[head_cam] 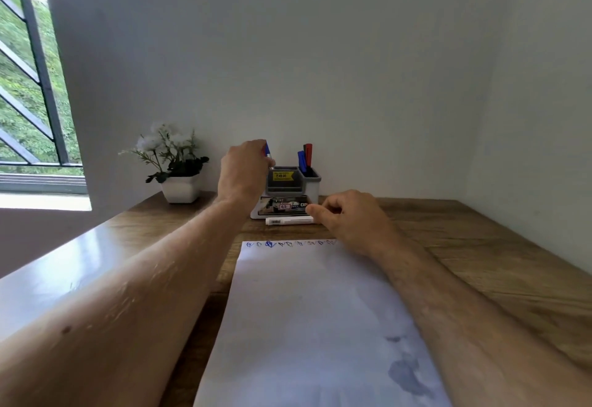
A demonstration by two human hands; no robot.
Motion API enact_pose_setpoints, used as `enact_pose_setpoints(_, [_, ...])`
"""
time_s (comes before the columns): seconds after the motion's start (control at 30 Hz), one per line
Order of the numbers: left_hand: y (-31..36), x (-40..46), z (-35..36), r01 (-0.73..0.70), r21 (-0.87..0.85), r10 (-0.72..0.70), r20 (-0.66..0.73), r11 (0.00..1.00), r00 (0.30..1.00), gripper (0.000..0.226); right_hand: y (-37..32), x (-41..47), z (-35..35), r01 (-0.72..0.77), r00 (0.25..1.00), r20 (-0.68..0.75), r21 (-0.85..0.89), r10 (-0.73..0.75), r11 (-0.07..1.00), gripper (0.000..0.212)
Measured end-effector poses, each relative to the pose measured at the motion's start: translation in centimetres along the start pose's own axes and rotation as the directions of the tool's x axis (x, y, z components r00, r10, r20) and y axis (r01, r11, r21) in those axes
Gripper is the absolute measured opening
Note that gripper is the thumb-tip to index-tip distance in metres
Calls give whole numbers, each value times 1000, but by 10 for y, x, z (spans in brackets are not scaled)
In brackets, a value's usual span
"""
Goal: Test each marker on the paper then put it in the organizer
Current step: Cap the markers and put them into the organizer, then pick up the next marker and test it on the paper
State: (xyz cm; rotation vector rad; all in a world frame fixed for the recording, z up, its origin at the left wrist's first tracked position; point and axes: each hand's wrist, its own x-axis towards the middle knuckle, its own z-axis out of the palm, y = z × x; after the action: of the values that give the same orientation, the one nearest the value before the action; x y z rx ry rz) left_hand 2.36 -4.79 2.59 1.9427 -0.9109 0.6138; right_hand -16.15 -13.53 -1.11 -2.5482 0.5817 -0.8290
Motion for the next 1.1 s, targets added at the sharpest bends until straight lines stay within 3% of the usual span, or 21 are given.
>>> enact_pose_setpoints(0.1, [19, -8, -10, -92, -88, 90, -25, 992, 996, 22, -2, -1, -3, -4, 1000, -2, -31, 4, 1000, 37])
enact_pose_setpoints(0.2, [39, -16, -24, -84, -110, 94, 87, 990, 992, 10, -4, -5, -6, -2, 1000, -6, -27, 2, 1000, 33])
enact_pose_setpoints(0.33, [43, -42, -25, -97, 30, 79, 363, 995, 928, 7, -5, -9, -10, -13, 999, -49, -27, 12, 1000, 28])
enact_pose_setpoints(0.47, [32, -60, -13, -186, 156, 95, 463, 970, 881, 17, -3, -12, -13, -7, 998, -68, -30, 5, 1000, 27])
enact_pose_setpoints(0.67, [20, -57, -4, -225, 217, 76, 538, 950, 840, 31, -6, -17, -18, -8, 998, -70, -40, 5, 999, 24])
enact_pose_setpoints(0.93, [4, -56, -4, -280, 316, 25, 621, 907, 783, 27, -7, -17, -16, -10, 998, -59, -70, 6, 997, 24])
enact_pose_setpoints(1.1, [4, -53, -4, -240, 304, -2, 624, 922, 782, 28, -7, -16, -16, -19, 998, -69, -51, 16, 999, 23])
